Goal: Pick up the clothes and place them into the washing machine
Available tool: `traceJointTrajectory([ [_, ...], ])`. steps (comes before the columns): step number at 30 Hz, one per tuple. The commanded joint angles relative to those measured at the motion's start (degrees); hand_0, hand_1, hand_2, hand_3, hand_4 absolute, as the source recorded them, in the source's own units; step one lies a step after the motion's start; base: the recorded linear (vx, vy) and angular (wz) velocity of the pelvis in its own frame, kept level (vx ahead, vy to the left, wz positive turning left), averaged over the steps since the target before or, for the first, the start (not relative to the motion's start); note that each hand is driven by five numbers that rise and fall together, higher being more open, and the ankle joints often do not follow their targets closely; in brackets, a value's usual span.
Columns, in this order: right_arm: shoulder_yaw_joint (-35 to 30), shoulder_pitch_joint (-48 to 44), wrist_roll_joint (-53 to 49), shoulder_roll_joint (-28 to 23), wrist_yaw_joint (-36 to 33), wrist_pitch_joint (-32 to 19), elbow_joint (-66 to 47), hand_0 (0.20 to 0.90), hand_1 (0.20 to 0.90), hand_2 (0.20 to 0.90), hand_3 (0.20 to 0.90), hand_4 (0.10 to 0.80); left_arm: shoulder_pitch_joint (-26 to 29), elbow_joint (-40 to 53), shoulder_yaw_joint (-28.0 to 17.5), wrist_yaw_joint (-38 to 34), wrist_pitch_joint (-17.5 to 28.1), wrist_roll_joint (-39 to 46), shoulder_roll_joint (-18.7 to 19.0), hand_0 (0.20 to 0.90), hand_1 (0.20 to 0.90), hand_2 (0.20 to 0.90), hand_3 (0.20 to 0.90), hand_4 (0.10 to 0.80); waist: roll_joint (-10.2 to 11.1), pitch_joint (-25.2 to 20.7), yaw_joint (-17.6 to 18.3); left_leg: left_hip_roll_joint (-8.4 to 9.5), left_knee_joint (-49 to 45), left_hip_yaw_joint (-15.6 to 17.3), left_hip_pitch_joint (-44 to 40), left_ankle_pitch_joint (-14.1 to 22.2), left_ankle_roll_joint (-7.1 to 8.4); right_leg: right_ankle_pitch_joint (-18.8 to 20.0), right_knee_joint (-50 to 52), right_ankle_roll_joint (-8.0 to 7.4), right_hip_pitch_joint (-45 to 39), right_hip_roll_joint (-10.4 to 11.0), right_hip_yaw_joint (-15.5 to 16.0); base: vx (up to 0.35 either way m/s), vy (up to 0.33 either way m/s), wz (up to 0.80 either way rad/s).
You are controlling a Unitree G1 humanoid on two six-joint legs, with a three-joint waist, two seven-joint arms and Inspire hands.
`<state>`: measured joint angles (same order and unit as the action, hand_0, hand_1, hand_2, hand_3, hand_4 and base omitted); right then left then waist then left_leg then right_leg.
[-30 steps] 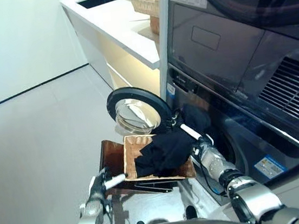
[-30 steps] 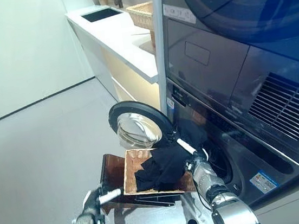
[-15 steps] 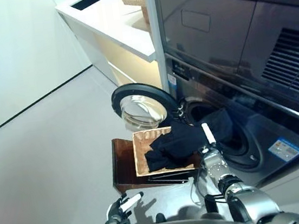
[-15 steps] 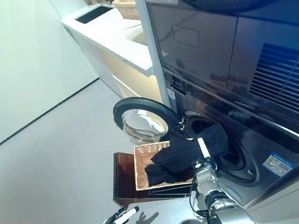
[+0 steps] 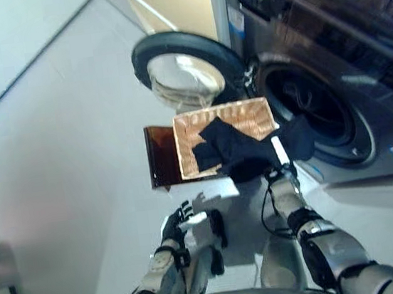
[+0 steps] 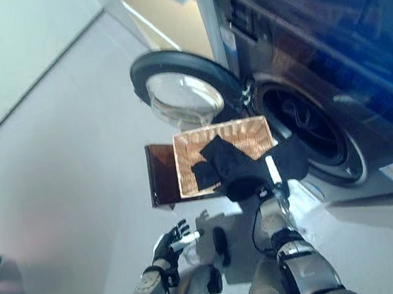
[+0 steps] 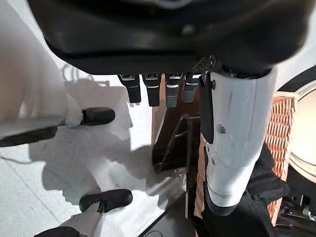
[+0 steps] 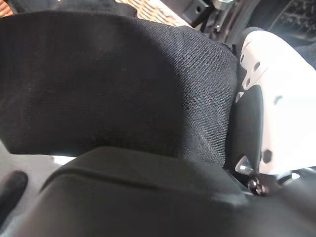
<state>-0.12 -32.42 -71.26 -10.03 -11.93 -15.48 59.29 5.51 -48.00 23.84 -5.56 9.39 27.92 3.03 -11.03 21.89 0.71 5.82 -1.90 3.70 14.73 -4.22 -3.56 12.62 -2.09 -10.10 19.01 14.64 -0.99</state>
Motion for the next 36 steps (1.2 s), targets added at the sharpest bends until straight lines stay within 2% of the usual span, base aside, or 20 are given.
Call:
traceJointTrajectory([
  [1,-1.4,-9.1,0.0,-1.0,0.4,-5.3,-6.5,0.200,0.200,0.200,0.200,0.300,0.3,5.6,1.9,-1.0,4.3,1.3,3.4,0.900,0.900,0.900,0.900,0.800,-0.9,1.0,-1.1,-1.47,-8.3,-0.7,6.1,4.8,4.60,-7.6,6.3,1.56,1.0,0.4,-1.9,-0.045,-0.027,0.04],
  [9,-5.3,-17.7,-3.5,-6.6,0.3,-8.9,-7.7,0.200,0.200,0.200,0.200,0.300,-1.0,8.6,3.8,-0.4,4.6,1.4,3.9,0.900,0.900,0.900,0.900,0.800,-3.4,1.3,-2.3,-1.65,-8.3,-0.2,10.4,4.4,4.75,-8.5,8.3,1.70,7.1,-0.1,-3.7,0.016,0.004,0.00],
  [21,-7.3,-28.5,-6.2,-16.5,-0.6,-13.1,-7.9,0.200,0.200,0.200,0.200,0.300,-1.6,10.1,6.8,1.4,5.5,2.8,3.1,0.900,0.900,0.900,0.900,0.800,-7.6,-0.1,-2.8,-1.06,-6.6,-0.3,11.7,3.8,5.19,-10.9,12.7,1.62,12.8,-0.1,-5.4,0.042,-0.005,-0.07],
  [32,-7.1,-36.3,-8.4,-24.6,-1.9,-14.8,-4.5,0.200,0.200,0.200,0.200,0.300,-2.0,11.6,7.6,1.4,6.4,3.6,3.4,0.900,0.900,0.900,0.900,0.800,-10.2,-1.3,-3.8,-0.82,-4.3,0.7,12.2,3.0,5.56,-11.5,13.9,1.38,16.4,-0.7,-7.2,0.019,-0.016,-0.06],
  [36,-7.4,-38.9,-9.4,-29.3,-2.9,-15.3,-2.1,0.200,0.200,0.200,0.200,0.300,-2.9,12.6,5.8,1.3,7.2,6.7,3.6,0.900,0.900,0.900,0.900,0.800,-11.9,-1.2,-4.3,-0.40,-3.7,1.1,12.7,2.4,5.84,-11.7,14.7,1.21,18.3,-0.6,-8.3,-0.003,-0.019,-0.06],
])
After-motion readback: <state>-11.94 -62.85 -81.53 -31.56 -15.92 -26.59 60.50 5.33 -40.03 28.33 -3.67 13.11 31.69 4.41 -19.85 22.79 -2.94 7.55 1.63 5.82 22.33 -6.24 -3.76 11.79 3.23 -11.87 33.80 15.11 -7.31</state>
